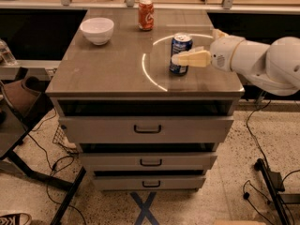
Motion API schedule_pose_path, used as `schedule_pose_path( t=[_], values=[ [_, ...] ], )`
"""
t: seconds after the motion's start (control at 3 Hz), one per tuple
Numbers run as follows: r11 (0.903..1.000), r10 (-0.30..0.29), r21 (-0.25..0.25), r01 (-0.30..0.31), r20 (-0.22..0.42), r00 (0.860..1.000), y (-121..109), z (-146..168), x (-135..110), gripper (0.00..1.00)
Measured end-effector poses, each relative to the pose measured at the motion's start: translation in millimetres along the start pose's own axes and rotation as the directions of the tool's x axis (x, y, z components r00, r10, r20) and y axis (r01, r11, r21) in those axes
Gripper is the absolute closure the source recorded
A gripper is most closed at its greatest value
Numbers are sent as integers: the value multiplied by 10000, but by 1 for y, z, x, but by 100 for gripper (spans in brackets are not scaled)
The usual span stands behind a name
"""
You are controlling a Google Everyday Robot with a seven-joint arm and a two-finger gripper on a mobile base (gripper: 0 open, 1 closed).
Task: Move pepsi can near coke can
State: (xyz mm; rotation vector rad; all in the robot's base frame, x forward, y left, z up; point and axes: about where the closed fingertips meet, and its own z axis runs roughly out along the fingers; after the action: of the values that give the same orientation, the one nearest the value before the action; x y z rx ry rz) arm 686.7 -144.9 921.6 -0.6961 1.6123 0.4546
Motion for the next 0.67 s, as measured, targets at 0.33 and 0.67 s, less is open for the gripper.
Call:
schedule_pose_path(
  t=[0.33, 0.67],
  values=[
    [9986, 355, -398, -346, 227, 9991, 8, 20, 9, 17],
    [9984, 360, -433, -350, 226, 9991, 10, 22, 9, 41]
  ],
)
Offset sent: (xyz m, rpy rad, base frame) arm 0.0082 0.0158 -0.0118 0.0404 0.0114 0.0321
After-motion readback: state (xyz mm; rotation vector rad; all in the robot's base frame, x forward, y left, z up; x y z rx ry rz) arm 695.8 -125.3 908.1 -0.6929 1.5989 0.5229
